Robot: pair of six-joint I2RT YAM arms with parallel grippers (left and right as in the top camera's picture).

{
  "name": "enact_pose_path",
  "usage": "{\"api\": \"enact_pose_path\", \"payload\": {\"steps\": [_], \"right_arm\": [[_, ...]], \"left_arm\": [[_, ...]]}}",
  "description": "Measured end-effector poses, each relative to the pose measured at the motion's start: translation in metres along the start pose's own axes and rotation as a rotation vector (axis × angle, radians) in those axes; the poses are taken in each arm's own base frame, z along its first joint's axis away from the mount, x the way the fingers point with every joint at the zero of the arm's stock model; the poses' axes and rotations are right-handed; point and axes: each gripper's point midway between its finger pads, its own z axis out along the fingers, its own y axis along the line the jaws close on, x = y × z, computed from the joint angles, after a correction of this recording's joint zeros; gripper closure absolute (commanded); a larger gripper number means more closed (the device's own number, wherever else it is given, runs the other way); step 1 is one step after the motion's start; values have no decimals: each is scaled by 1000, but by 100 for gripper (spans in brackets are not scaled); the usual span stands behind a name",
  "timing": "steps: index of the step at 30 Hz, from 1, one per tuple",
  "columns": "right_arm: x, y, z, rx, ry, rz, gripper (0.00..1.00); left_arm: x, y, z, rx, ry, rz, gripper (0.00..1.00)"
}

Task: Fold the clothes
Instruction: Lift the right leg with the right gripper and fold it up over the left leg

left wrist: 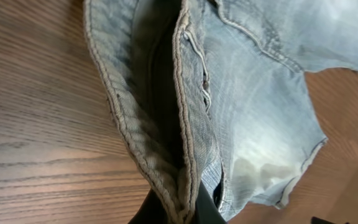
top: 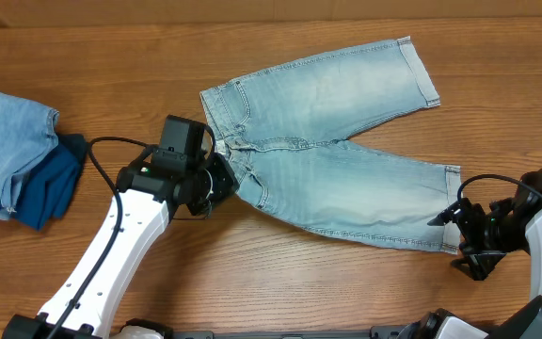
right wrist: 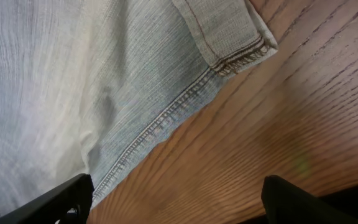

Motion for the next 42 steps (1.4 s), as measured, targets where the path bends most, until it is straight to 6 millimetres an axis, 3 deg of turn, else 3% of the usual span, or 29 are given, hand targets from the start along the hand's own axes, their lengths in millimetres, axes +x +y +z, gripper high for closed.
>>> {"api": "enact_pose_path", "payload": {"steps": [7, 10, 13, 18, 25, 28, 30, 32, 33, 39, 42], "right_arm": [[11, -18, 40, -7, 38, 149, 13], [14, -21, 54, -23, 41, 214, 22], [3, -17, 59, -60, 0, 250, 32], [-17, -10, 59, -94, -79, 302, 50], [-33, -26, 57, -13, -173, 323, 51], [-39, -23, 58, -18, -178, 331, 51], [-43, -19, 59, -27, -168, 340, 65], [-51, -11, 60, -68, -172, 316, 90], [-53, -9, 61, -77, -172, 294, 95], [-43, -14, 57, -17, -115, 205, 96], [-37, -5, 24, 5, -102, 159, 96]], "left_arm": [[0, 4, 0, -21, -3, 3, 96], [0, 5, 0, -24, -4, 3, 96], [1, 6, 0, -27, -2, 18, 96], [1, 6, 0, -28, -1, 23, 96], [1, 6, 0, -28, -1, 23, 96], [1, 6, 0, -28, 0, 23, 96], [1, 6, 0, -28, -1, 23, 96], [1, 6, 0, -28, -1, 23, 96], [1, 6, 0, -29, 0, 23, 96], [3, 8, 0, -37, 7, 35, 96], [8, 11, -10, -41, 8, 48, 96]]}}
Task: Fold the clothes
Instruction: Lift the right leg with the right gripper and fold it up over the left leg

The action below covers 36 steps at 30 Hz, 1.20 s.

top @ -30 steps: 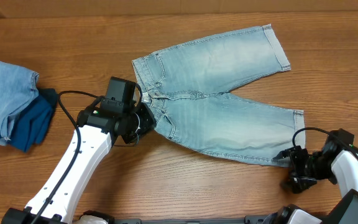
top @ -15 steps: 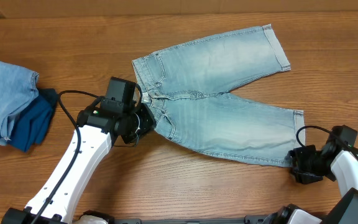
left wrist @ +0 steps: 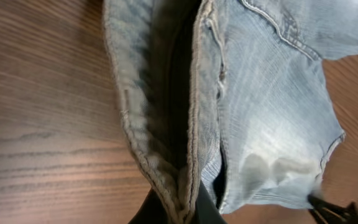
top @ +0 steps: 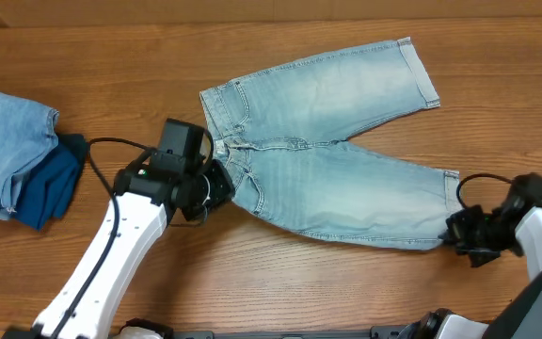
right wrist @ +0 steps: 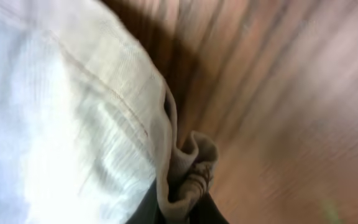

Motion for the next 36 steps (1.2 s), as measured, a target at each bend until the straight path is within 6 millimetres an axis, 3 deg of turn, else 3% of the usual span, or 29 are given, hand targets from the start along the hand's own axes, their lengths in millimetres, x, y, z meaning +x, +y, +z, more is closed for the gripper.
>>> {"api": "enact_pose_path", "payload": {"steps": [3, 7, 10, 12, 15, 18, 22, 28, 36], "right_arm": [[5, 11, -50, -27, -76, -62, 96], [16, 14, -91, -57, -164, -116, 96], [18, 24, -117, -99, -229, -150, 96], [17, 43, -135, -152, -271, -200, 96], [16, 77, -153, -199, -282, -286, 96], [13, 109, -145, -166, -225, -359, 96], [6, 140, -88, -16, -71, -435, 96], [-14, 188, -42, 2, -59, -527, 96], [-31, 269, -54, -280, -225, -628, 96]], "left_arm": [[18, 2, -39, 32, -39, 16, 96], [48, 15, -83, 64, -75, 31, 96], [60, 20, -102, 96, -112, 44, 96], [60, 21, -111, 115, -153, 56, 96], [50, 24, -109, 81, -189, 52, 96], [37, 23, -101, 43, -210, 61, 93], [19, 31, -75, -69, -185, 73, 92], [-17, 30, -43, -153, -224, 108, 86], [-59, 20, -31, -179, -361, 152, 72]]}}
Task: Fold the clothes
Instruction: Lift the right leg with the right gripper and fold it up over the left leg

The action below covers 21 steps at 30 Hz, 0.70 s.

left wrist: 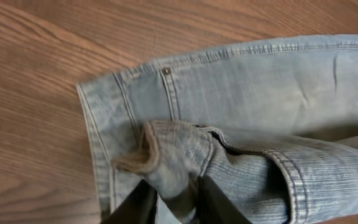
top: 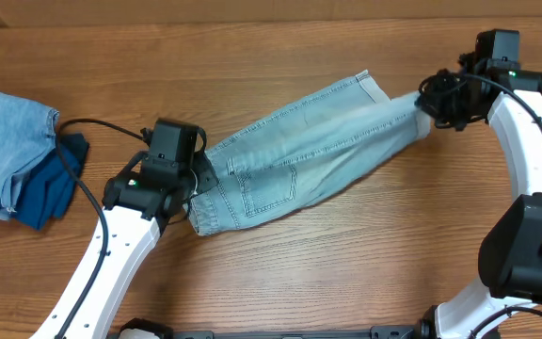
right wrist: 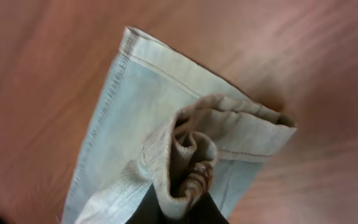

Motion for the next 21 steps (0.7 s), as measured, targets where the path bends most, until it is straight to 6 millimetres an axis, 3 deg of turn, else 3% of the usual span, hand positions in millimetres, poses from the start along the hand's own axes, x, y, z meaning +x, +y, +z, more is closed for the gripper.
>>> {"api": "enact_pose_path", "payload": {"steps": [2, 7, 8, 10, 12, 13, 17, 21], "right_arm": [[-4, 12, 8, -25, -21, -23, 96], [2, 16, 67, -24, 23, -48, 95], [2, 15, 75, -25, 25, -50, 88], [-1, 20, 81, -37, 10, -64, 53], [-13, 34, 80, -82, -44, -89, 34], [-14, 38, 80, -99, -49, -97, 29], [-23, 65, 74, -227, -75, -145, 26], [4, 45, 75, -178, 54, -120, 28]], "left_arm": [[-3, 4, 4, -27, -10, 15, 71], [-2, 14, 20, -100, 0, 25, 66], [-1, 17, 25, -122, 8, 28, 62], [-1, 20, 29, -145, 8, 32, 53], [-1, 23, 34, -166, 11, 38, 36], [-2, 25, 37, -180, 10, 40, 25], [-11, 33, 39, -231, -38, 45, 19], [-28, 27, 27, -241, -80, 89, 20]]}}
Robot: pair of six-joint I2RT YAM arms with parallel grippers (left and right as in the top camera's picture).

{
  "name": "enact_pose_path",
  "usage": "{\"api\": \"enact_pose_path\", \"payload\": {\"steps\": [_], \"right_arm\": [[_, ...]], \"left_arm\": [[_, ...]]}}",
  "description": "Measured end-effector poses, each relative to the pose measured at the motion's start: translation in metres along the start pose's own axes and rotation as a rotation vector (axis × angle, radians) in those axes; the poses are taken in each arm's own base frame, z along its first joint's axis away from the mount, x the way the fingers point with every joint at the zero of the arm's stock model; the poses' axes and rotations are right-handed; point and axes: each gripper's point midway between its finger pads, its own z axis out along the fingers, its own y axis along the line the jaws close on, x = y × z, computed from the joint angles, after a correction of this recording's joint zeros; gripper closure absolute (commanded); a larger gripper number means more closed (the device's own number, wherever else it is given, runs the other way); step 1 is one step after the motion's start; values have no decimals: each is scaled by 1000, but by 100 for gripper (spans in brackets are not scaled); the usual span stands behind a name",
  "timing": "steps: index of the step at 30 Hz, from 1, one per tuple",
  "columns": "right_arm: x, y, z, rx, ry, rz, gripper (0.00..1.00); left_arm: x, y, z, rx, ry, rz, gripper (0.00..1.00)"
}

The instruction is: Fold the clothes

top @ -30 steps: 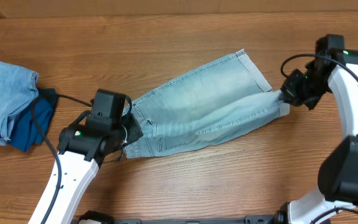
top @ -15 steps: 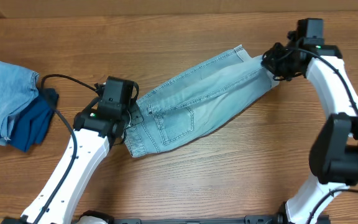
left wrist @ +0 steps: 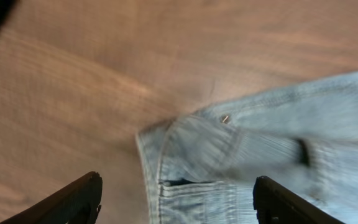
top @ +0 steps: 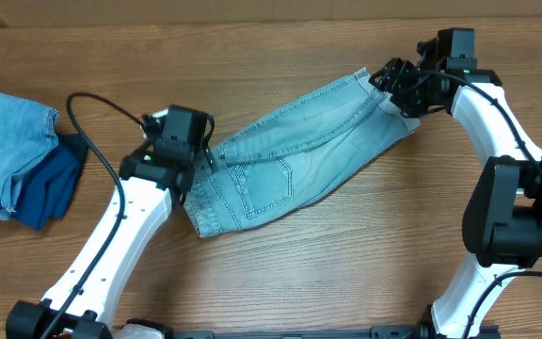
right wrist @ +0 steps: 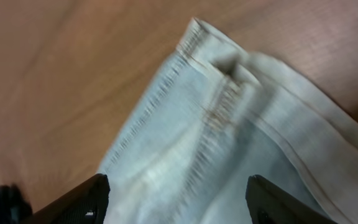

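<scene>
Light blue denim shorts (top: 294, 155) lie folded lengthwise, one leg on the other, running diagonally from the waistband at lower left to the hems at upper right. My left gripper (top: 196, 158) hovers over the waistband corner (left wrist: 185, 140), jaws open with nothing between them. At the leg hems (right wrist: 229, 81) my right gripper (top: 398, 89) stands open and empty above the cloth.
A folded pile of pale denim (top: 3, 141) and a dark blue garment (top: 50, 188) lies at the left table edge. Bare wood table (top: 346, 264) lies in front of the shorts.
Both grippers have let go of the shorts and now stand open. The left one has lifted off the waistband corner; the right one sits over the laid-down hems.
The shorts lay spread flat, my left gripper shut on the waistband's near corner, my right open by the near leg's hem. Then the right was shut on that hem. Later the near leg lay over the far leg, and now both grippers are open.
</scene>
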Motion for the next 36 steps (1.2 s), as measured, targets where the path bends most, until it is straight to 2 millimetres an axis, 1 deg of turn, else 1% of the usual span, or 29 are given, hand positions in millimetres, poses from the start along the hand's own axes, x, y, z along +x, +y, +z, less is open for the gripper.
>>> {"api": "enact_pose_path", "payload": {"steps": [2, 3, 4, 5, 6, 7, 8, 10, 11, 12, 13, 14, 16, 17, 18, 19, 20, 22, 23, 25, 26, 29, 34, 36], "right_arm": [[8, -9, -2, 20, 38, 14, 41], [11, -12, -4, 27, 50, 18, 51], [15, -17, -5, 38, 69, 11, 62], [19, -20, -6, 48, 86, 4, 67], [24, -25, -7, 71, 107, 1, 78], [27, -30, -8, 100, 116, 4, 82], [27, -32, -8, 110, 114, 4, 89], [26, -36, -7, 137, 104, -3, 91], [27, -37, -6, 143, 105, -14, 92], [29, -37, -4, 148, 108, -20, 94], [31, -37, 1, 150, 114, -25, 96], [34, -38, 7, 154, 126, -29, 96], [35, -38, 18, 155, 127, -44, 96], [36, -36, 22, 152, 126, -55, 96], [35, -33, 24, 145, 118, -66, 92], [34, -28, 27, 136, 109, -79, 78], [33, -24, 28, 130, 103, -92, 78], [31, -16, 32, 116, 85, -120, 87], [30, -13, 34, 114, 77, -124, 89], [31, -14, 37, 143, 67, -118, 94], [33, -17, 42, 167, 68, -113, 96], [42, -31, 54, 211, 98, -78, 96], [53, -45, 51, 257, 146, -63, 96], [54, -45, 51, 257, 149, -69, 96]], "left_arm": [[-23, -3, -20, 4, -31, 22, 25], [-31, -1, -28, 0, -40, 22, 38], [-39, 2, -34, -4, -51, 16, 46], [-41, 5, -34, -9, -46, 32, 49], [-38, 5, -34, 1, -26, 64, 53], [-33, -1, -33, 40, -1, 133, 63], [-26, -12, -34, 93, 23, 228, 71], [-12, -27, -34, 147, 45, 386, 83], [5, -41, -28, 178, 75, 511, 89], [22, -53, -18, 198, 110, 612, 92], [36, -61, -5, 204, 143, 680, 94], [47, -67, 11, 206, 178, 737, 95], [58, -72, 40, 196, 221, 781, 96], [65, -72, 51, 186, 250, 796, 96], [70, -71, 58, 179, 271, 803, 96], [77, -68, 66, 169, 301, 817, 96], [84, -65, 72, 159, 334, 830, 96], [87, -64, 75, 155, 346, 836, 96], [87, -64, 75, 155, 346, 836, 96], [87, -64, 75, 154, 347, 836, 96], [87, -64, 75, 154, 347, 836, 96], [87, -64, 75, 154, 348, 836, 96], [87, -64, 75, 154, 348, 836, 96], [87, -64, 75, 155, 346, 836, 96]]}}
